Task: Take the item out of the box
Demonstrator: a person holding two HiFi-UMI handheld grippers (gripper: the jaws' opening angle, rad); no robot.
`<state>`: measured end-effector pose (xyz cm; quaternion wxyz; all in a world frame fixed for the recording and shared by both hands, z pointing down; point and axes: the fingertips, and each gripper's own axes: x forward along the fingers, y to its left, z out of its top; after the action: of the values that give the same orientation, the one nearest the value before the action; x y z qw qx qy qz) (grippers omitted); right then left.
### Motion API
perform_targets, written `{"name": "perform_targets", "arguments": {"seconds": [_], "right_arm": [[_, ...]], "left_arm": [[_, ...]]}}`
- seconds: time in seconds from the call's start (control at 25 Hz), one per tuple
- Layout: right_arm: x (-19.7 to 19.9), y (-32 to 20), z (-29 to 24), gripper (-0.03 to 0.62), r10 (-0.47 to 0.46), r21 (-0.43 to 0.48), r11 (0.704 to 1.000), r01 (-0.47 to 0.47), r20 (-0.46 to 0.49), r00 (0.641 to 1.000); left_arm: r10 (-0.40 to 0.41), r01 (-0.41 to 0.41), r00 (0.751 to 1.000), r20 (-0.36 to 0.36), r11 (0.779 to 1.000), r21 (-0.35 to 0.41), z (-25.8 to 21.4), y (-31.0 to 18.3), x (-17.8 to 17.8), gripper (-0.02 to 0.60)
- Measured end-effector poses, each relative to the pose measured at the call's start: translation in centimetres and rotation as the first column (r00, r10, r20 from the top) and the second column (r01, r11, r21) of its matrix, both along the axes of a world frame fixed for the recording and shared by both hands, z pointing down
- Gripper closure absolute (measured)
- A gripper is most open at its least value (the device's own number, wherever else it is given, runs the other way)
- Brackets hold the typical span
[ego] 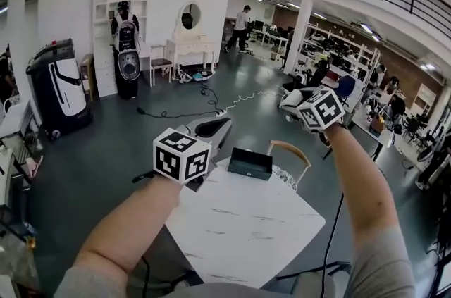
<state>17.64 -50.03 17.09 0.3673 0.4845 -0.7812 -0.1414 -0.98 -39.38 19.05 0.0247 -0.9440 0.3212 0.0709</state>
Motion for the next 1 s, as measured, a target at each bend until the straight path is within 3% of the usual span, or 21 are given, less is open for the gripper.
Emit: {"name": "perform_targets", "arguments": {"seconds": [0.6, 1.0], "right_arm": [[4.2, 11.7, -2.3, 0.303, -0.153, 0.071, 0.986, 0.150, 0.042, 0.987], [5.7, 17.0, -1.9, 0.303, -0.226, 0.085, 0.972, 0.220, 0.064, 0.972]], "left_arm": [[-0.102, 0.102, 0.995, 0.001, 0.995, -0.019, -0.8, 9.8, 7.5, 0.578], [-0.163, 0.164, 0.986, 0.023, 0.986, -0.017, -0.4, 15.1, 8.5, 0.578]]}}
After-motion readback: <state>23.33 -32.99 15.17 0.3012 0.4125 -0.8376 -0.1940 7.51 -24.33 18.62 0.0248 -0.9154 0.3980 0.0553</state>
